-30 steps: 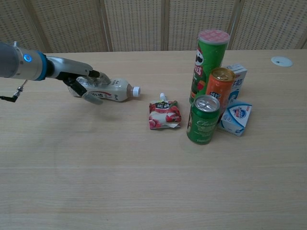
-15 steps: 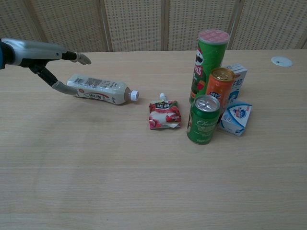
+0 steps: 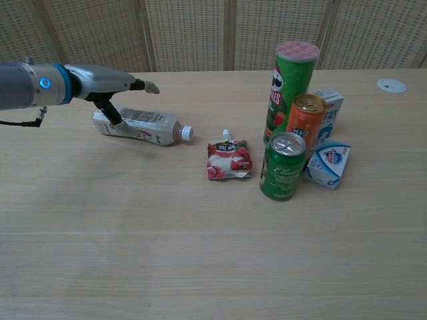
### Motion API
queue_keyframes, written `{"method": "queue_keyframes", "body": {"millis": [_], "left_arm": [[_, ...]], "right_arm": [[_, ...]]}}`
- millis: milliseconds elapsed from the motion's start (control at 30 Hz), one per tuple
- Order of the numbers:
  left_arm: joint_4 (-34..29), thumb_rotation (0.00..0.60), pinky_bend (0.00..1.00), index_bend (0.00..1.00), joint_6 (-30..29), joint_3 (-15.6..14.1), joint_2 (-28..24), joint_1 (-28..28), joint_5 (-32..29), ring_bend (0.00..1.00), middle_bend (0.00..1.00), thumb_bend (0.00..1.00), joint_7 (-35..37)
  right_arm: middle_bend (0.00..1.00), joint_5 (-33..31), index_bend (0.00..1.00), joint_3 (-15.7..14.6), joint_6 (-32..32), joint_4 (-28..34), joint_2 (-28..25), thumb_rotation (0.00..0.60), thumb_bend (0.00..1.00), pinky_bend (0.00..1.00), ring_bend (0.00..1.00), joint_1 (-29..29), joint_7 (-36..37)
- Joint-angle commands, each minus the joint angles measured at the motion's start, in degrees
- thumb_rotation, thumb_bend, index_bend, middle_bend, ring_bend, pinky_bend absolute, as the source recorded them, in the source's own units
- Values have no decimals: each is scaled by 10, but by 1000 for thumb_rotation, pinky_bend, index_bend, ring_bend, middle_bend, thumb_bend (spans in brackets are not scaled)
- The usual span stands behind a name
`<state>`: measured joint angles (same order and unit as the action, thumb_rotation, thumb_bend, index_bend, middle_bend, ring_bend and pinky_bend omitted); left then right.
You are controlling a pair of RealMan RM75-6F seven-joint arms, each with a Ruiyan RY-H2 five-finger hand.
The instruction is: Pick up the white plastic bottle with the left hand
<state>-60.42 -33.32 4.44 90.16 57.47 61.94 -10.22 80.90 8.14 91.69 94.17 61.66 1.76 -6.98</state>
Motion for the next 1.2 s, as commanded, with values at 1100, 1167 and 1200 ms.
{"method": "queue_keyframes", "body": {"millis": [1100,1167,1200], "left_arm": [[154,600,769,653,-61,13,127,-40,86,632,680,325,44],[136,600,783,670,-79,22,116,-46,89,647,696,334,54],[125,600,788,678,-85,26,108,-48,89,654,703,339,59]], "right_arm": [[129,7,0,5,8,-1,6,255,265,0,0,-6,3],[129,8,0,4,8,-2,6,255,267,0,0,-6,5],[129,8,0,4,7,-3,7,257,268,0,0,-6,6]]}}
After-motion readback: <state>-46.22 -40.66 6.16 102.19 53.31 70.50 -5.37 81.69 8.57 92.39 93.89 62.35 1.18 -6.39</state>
